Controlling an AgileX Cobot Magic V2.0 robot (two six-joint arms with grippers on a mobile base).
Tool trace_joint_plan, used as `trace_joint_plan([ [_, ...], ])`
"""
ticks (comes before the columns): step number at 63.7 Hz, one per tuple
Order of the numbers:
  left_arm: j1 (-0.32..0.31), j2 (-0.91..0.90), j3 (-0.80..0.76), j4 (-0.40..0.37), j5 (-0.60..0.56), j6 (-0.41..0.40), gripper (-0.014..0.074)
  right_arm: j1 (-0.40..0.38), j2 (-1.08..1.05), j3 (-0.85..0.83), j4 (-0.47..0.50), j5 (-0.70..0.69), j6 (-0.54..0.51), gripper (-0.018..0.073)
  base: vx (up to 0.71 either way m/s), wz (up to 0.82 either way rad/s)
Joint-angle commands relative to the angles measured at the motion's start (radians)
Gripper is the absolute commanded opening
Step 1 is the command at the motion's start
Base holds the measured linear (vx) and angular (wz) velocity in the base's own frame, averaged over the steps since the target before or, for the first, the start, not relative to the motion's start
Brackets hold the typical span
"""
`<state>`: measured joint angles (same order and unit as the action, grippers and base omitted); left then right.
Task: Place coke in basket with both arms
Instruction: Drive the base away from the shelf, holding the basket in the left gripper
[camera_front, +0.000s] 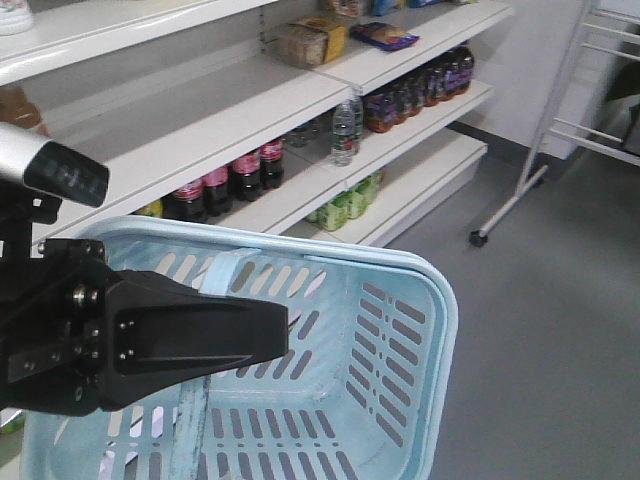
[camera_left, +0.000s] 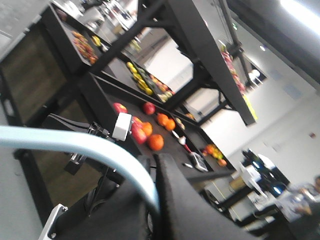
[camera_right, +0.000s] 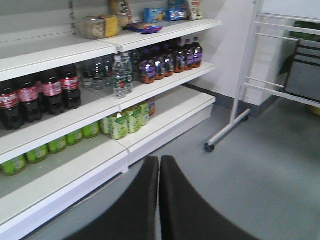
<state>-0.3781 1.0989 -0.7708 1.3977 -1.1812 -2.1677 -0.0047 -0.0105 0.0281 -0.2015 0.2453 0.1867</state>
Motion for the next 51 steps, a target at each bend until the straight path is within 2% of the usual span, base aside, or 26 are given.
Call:
trace_joint_plan([
  [1, -0.002, -0.022, -0.025, -0.09, -0.026, 0.005, -0.0006, -0.004, -0.012, 0.007, -0.009, -0.071, -0.005, -0.0005, -0.08, -0.63],
  [27, -0.002, -0.022, -0.025, -0.09, -0.028, 0.005, -0.0006, -0.004, -0.012, 0.007, -0.009, -0.071, -0.005, -0.0005, -0.07, -0.58],
  [51, -0.002, -0.022, -0.025, -0.09, -0.028, 0.005, -0.0006, -0.004, -0.012, 0.007, -0.009, -0.071, -0.005, -0.0005, 0.0, -0.44],
])
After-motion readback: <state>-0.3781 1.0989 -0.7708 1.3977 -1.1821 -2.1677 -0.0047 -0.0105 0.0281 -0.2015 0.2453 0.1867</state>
